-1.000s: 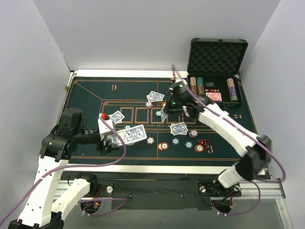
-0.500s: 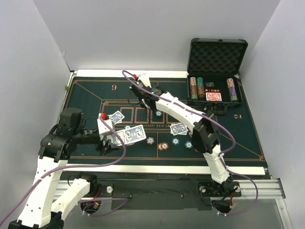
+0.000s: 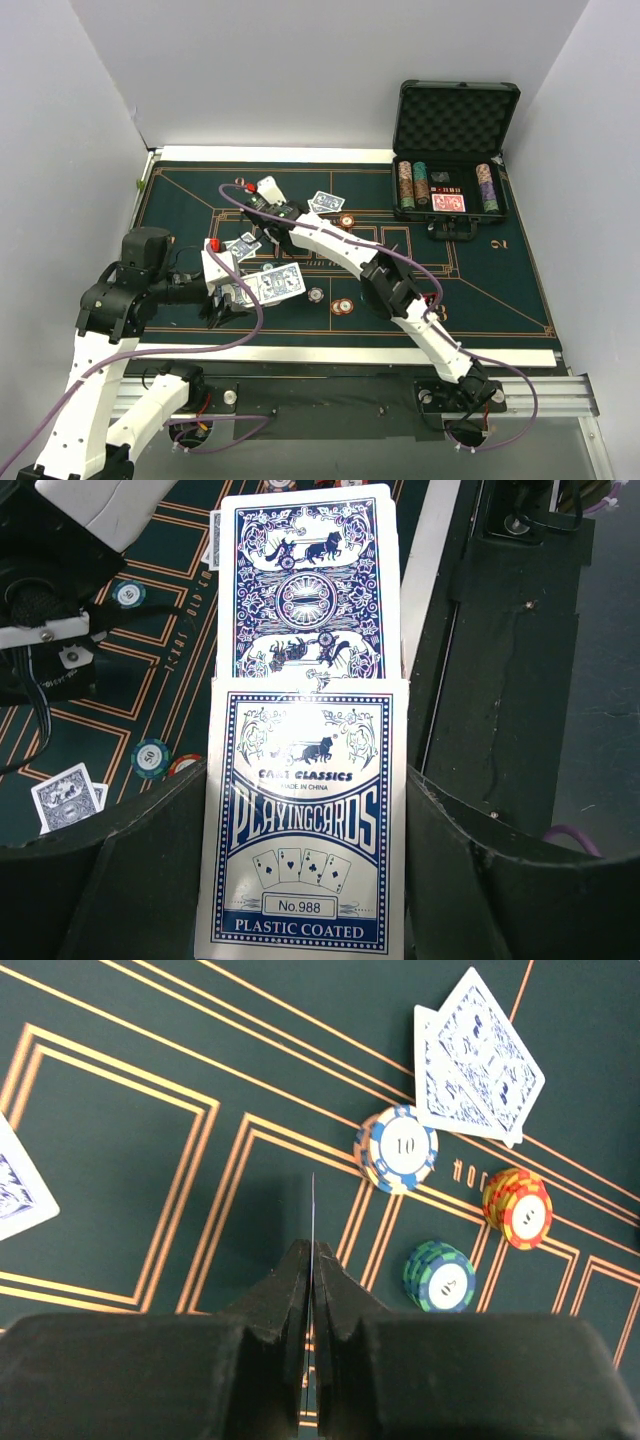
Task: Distribute texas hold em gaming equipment
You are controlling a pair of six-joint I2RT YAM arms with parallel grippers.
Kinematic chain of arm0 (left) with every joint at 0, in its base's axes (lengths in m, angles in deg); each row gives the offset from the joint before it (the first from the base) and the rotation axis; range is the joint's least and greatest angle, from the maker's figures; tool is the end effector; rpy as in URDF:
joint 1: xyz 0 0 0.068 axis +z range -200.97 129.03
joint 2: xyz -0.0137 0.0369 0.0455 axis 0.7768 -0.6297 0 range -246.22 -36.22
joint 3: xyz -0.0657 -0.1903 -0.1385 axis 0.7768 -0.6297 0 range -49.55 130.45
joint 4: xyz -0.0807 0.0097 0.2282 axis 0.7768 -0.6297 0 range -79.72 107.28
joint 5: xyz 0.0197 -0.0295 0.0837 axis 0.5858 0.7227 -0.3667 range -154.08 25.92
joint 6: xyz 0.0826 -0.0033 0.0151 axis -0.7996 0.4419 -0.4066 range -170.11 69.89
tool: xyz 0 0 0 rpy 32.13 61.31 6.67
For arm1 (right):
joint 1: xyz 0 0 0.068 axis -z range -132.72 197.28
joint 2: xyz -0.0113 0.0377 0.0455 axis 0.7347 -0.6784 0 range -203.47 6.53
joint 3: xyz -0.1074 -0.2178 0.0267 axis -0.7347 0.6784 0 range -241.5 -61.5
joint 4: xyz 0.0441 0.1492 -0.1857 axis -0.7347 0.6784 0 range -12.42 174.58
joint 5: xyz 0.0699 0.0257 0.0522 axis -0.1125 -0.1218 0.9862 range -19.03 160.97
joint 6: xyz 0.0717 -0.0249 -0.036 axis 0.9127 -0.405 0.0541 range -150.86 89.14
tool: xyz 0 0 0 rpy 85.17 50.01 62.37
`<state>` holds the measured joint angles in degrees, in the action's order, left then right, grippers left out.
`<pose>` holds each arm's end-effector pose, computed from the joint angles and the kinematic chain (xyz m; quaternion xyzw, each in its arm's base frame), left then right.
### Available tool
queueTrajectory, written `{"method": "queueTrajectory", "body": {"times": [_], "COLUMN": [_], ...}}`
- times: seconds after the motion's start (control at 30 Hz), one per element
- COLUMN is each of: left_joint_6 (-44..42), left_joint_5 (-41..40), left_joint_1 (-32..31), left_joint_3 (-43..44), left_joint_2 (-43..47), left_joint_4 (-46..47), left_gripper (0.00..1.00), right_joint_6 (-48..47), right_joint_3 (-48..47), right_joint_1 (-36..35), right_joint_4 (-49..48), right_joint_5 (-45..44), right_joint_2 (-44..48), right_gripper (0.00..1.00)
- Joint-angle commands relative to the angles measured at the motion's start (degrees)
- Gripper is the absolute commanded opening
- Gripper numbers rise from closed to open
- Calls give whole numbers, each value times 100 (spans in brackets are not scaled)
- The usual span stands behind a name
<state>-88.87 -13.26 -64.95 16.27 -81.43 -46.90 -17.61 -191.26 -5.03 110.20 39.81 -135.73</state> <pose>0.1134 -0.0871 0.3320 0.5203 0.6686 -0.3088 0.4323 0.3567 0.3993 0.1698 -0.2011 0.8734 -0.0096 0.4435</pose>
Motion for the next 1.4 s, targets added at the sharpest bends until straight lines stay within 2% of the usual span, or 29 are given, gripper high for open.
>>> {"method": "queueTrajectory", "body": {"times": [0.0, 0.37, 0.57, 0.7, 0.77, 0.8, 0.87, 1.07, 1.37], "left_joint_6": [-53, -8, -8, -8, -17, -17, -17, -44, -35], "left_joint_5": [147, 147, 147, 103, 103, 111, 112, 85, 85], "left_joint_1": [35, 35, 35, 35, 27, 35, 35, 35, 35], "left_joint_3": [247, 247, 264, 273, 291, 300, 308, 317, 308], "left_joint_2": [21, -5, -32, 3, -5, -14, -23, 3, 39], "left_joint_4": [-15, 37, 29, 20, 11, 2, 2, -15, 11], "left_gripper": [30, 30, 30, 30, 30, 30, 30, 30, 30], "right_joint_6": [-148, -543, -552, -333, -123, -52, 150, 730, 1310], "right_joint_3": [-612, -586, -613, -560, -525, -499, -437, -165, 503], "right_joint_1": [-42, -200, -253, -227, -200, -183, -139, 63, 406], "right_joint_4": [96, -133, -195, -186, -186, -186, -186, -283, -643], "right_joint_5": [-294, -926, -840, -506, -286, -181, 73, 881, 2034], "right_joint_2": [-179, -505, -636, -637, -628, -628, -584, -374, 329], "right_gripper": [0, 0, 0, 13, 22, 31, 39, 52, 57]}}
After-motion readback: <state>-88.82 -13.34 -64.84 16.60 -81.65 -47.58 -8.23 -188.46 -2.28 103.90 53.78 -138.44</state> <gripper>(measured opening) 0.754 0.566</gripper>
